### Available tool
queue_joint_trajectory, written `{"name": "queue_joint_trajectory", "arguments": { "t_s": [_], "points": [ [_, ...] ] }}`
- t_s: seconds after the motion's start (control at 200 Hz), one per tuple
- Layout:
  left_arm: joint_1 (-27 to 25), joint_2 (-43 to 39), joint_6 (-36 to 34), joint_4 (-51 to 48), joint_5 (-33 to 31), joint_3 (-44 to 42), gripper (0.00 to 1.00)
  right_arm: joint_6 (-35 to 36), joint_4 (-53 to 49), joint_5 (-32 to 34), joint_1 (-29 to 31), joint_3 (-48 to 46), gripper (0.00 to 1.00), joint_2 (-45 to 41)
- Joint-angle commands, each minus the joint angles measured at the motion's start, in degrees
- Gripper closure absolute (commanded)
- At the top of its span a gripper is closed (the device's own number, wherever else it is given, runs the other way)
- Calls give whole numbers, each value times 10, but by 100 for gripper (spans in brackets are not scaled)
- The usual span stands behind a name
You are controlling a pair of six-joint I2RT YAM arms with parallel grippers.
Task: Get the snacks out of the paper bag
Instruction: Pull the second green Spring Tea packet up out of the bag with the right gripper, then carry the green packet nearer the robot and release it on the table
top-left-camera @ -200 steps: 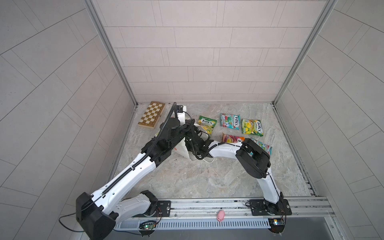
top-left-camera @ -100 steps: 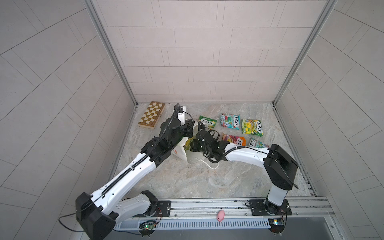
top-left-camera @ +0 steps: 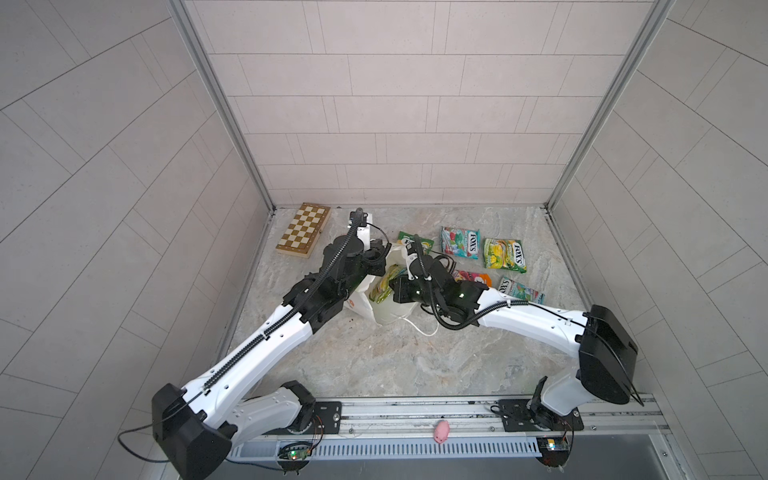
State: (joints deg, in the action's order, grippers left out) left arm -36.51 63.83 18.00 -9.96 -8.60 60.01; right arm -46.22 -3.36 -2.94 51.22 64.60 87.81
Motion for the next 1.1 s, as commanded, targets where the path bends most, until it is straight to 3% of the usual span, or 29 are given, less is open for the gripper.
{"name": "queue_joint_trajectory", "arguments": {
  "t_s": [0.0,0.781,1.096],
  "points": [
    [-2,6,-1,-10,-25,23,100,30,1,12,1,-8,100,-42],
    [-3,26,17,-43,-81,43,100,96,-110,-30,-30,16,100,-215],
    [-2,12,-14,-48,-58,41,100,122,-215,-22,-87,-25,100,-317]
  ]
}}
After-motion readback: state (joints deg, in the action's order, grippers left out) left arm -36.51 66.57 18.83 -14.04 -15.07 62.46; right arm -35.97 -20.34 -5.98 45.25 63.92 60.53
